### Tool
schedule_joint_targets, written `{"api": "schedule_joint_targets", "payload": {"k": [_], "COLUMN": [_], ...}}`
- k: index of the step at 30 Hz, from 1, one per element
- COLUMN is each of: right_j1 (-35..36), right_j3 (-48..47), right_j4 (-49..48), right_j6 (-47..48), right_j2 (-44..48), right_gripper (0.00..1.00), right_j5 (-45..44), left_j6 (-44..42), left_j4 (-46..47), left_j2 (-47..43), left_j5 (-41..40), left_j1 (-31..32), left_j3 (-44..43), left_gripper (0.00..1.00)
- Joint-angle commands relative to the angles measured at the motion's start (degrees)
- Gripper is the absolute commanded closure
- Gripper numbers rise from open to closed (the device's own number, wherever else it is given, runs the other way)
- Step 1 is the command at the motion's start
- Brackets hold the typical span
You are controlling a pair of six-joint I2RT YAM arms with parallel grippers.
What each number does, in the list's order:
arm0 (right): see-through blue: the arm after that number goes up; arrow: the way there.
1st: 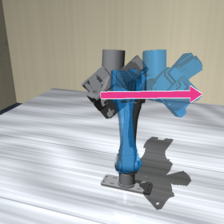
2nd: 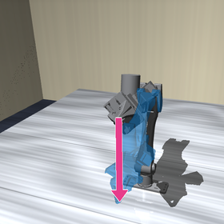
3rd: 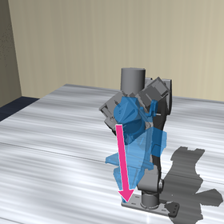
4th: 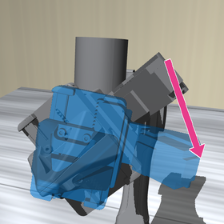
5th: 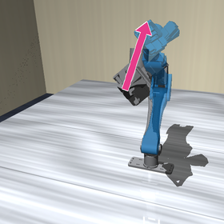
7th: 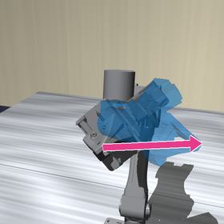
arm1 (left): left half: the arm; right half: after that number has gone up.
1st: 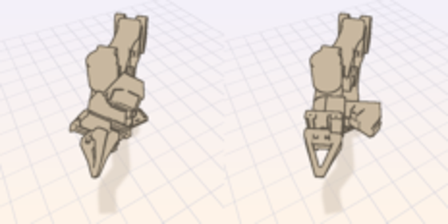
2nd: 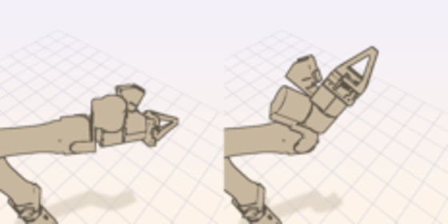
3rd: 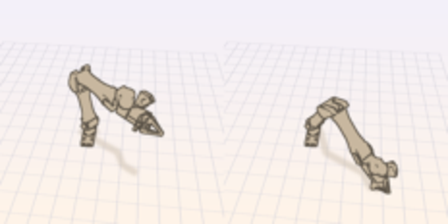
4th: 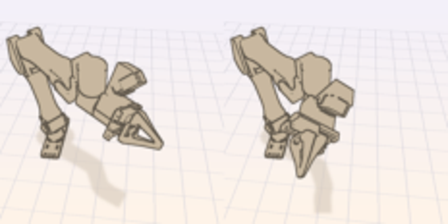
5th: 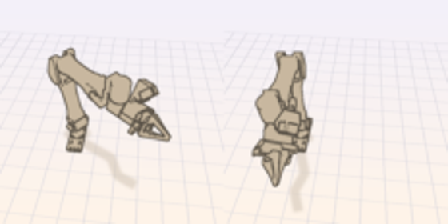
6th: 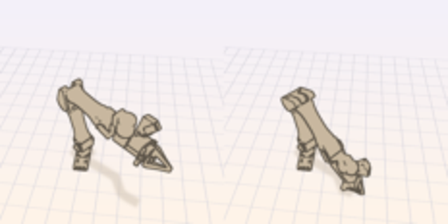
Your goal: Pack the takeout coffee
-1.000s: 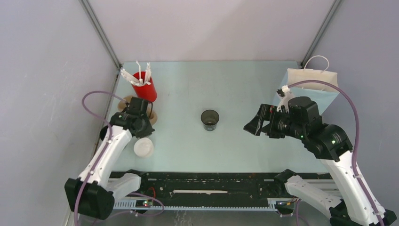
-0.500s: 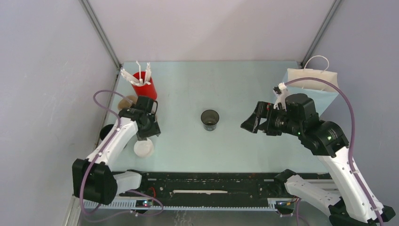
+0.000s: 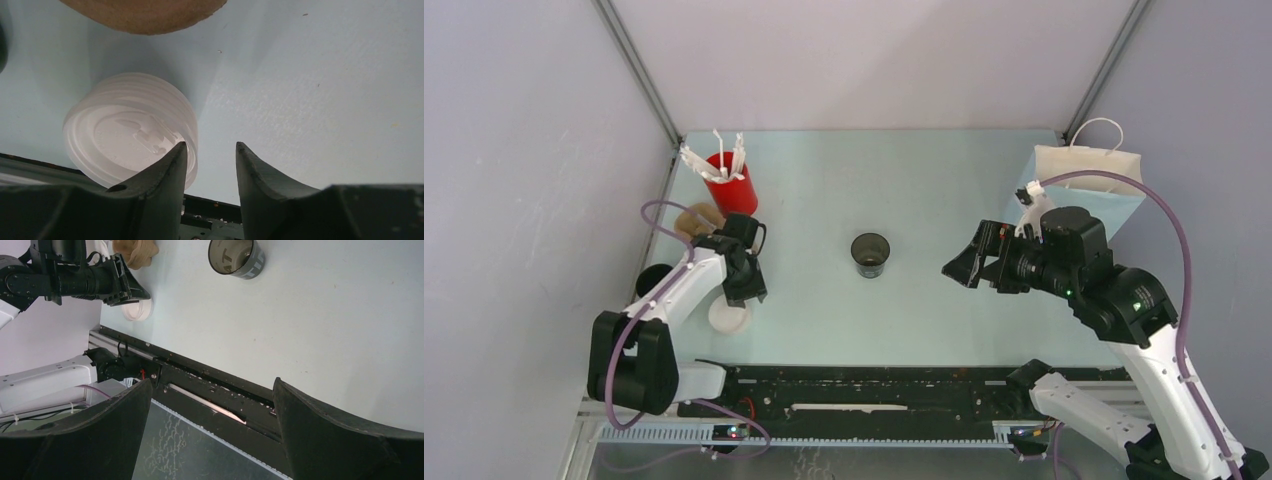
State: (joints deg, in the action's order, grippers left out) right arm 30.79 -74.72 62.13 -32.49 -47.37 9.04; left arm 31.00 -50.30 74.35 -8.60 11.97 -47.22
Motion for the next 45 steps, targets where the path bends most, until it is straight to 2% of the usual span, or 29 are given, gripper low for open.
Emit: {"api": "schedule_joint_targets", "payload": {"k": [1,7,15,21,28,32,35,38,42,45], "right_j1": [0.3,0.3,0.4,0.4,0.5,0.7,1.6,4.1,8.2,11.6], "right_j3": [0.0,0.0,0.0,1.2,1.3,1.3,1.3,1.3,1.3,1.3], "right_j4": [-0.5,-0.3,0.1,-0.9,-1.9,-3.0,-5.5,-9.7,-19.8,-28.1], "right_j6": [0.0,0.2,-0.1,-0.8,-0.6,-0.9,-1.6,-3.4,-8.0,-12.5], "right_j2": [-0.3,-0.3,0.1,0.8,0.0,-1.7,-3.4,-5.6,-9.2,-11.4], "right_gripper": [0.00,0.00,0.00,0.00,0.00,0.00,0.00,0.00,0.00,0.00], "right_j5": [-0.5,-0.8,-1.3,-0.7,0.0,1.8,4.5,6.4,10.5,11.3], "left_j6": [-0.7,-0.6,-0.7,-1.2,-0.7,1.5,6.9,15.3,29.2,41.6], "left_j4": [2.0,2.0,1.0,-1.5,-9.8,-11.3,-2.3,14.4,40.5,62.3], "left_j2": [0.2,0.3,-0.8,-2.5,-8.7,-14.1,-19.6,-25.5,-30.6,-30.6], "left_j5": [-0.2,-0.4,-0.6,-1.4,-0.5,7.2,20.4,31.5,43.5,48.2], "left_j1": [-0.3,-0.3,-0.2,-0.1,-0.1,0.5,1.6,3.2,4.0,6.5], "left_j3": [1.4,1.4,1.0,-0.8,-7.5,-14.9,-17.2,-14.9,-8.0,-2.1], "left_gripper": [0.55,0.64,0.85,0.95,1.00,1.00,1.00,1.00,1.00,1.00]}}
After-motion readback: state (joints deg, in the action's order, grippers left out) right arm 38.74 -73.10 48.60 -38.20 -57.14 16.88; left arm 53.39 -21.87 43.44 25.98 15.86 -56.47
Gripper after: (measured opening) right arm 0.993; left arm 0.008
